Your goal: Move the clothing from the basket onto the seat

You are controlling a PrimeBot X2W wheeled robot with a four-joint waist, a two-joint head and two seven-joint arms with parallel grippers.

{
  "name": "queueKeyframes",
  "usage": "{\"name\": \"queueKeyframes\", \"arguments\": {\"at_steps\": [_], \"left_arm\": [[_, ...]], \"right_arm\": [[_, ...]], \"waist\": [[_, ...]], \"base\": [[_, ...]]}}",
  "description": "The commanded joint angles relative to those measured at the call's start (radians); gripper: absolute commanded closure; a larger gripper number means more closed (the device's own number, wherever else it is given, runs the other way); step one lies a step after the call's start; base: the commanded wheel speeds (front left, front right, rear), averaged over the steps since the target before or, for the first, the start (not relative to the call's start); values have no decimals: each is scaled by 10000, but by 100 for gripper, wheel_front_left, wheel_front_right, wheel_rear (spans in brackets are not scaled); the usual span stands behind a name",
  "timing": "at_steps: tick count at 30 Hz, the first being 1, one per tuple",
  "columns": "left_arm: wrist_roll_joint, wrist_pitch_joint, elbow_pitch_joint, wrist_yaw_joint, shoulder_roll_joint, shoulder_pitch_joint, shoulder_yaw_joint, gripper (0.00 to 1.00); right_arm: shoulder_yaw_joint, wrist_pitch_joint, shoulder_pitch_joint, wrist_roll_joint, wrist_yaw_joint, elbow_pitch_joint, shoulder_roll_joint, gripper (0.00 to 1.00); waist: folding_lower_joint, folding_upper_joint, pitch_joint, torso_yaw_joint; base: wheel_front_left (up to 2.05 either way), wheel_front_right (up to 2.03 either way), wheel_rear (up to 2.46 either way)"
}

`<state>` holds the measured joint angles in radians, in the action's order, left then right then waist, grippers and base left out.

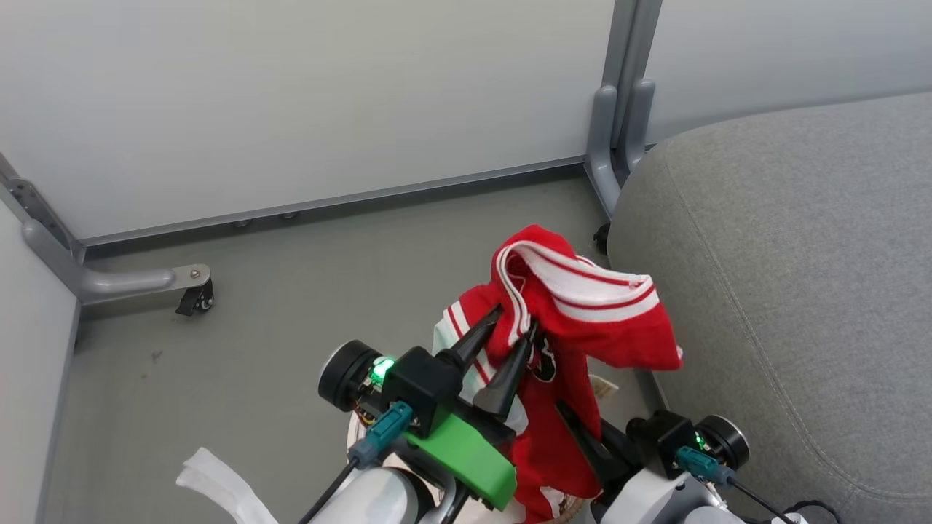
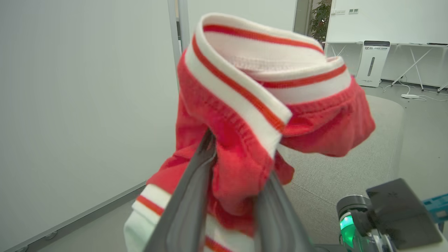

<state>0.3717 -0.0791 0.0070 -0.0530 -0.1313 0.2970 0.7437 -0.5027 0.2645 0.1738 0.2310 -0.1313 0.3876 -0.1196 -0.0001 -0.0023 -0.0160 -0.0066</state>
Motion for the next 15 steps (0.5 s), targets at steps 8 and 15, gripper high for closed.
{"name": "queueKeyframes", "arguments": {"at_steps": [8, 15], "left_arm": [[69, -116, 121, -246, -51, -70, -162, 0], [127, -206, 217, -332, -79, -101, -205, 0]], "right_arm": [[-24, 1, -164, 144, 10, -143, -47, 100], [154, 1, -140, -23, 10, -376, -84, 100]], "waist": [[1, 23, 38, -34], [1, 23, 94, -71]], "base": [[0, 0, 0], [0, 0, 0]]}}
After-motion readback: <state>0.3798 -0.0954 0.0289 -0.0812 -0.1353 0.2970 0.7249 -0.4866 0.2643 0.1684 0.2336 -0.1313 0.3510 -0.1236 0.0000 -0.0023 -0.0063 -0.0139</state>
